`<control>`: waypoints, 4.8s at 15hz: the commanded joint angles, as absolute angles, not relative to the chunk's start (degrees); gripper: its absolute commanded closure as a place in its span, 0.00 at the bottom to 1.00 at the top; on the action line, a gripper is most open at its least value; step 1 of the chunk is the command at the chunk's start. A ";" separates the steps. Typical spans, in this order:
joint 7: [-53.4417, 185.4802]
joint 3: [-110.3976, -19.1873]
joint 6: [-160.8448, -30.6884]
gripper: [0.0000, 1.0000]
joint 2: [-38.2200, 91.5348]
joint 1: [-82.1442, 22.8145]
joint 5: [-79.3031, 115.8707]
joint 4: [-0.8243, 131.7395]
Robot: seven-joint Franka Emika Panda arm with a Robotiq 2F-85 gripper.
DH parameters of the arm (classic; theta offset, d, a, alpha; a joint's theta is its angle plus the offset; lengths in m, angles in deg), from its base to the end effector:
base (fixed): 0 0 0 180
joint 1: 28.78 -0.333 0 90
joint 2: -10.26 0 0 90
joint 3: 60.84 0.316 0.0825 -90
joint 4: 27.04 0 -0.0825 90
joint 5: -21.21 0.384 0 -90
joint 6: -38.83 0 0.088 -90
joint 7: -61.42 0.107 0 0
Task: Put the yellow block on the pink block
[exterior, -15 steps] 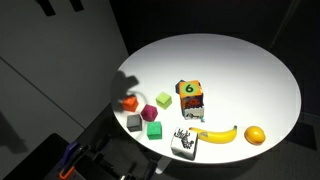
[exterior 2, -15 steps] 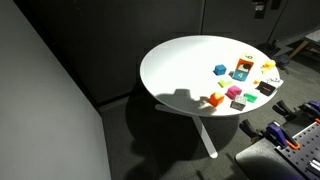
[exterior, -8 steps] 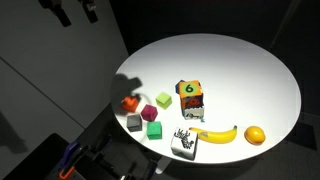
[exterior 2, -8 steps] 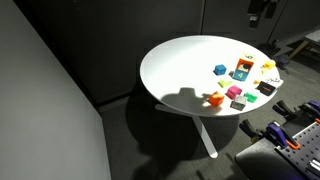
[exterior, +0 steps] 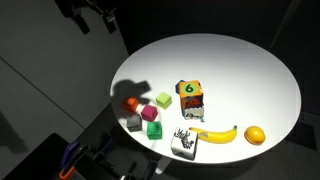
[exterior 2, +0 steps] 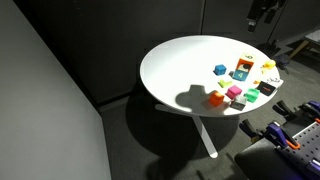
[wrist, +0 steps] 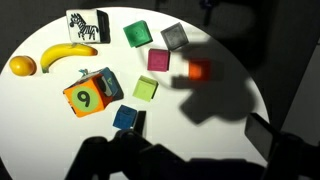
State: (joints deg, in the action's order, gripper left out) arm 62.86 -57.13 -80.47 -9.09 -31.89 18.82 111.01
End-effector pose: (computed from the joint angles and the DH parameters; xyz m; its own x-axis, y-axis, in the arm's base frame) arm 0.4358 0.0507 0.4401 0.9938 0.1107 0.0105 0.1099 -0.9923 0.0577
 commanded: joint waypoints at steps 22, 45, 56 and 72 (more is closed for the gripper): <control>63.02 -59.35 -91.88 0.00 -8.14 -28.94 17.45 117.17; 64.34 -59.31 -112.98 0.00 12.23 -30.19 20.07 116.02; 68.83 -62.47 -110.26 0.00 22.71 -29.89 18.98 110.24; 70.28 -65.03 -108.08 0.00 37.77 -29.38 20.64 97.99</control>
State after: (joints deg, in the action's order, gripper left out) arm 70.16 -65.20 -108.56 35.26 -29.94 20.15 100.89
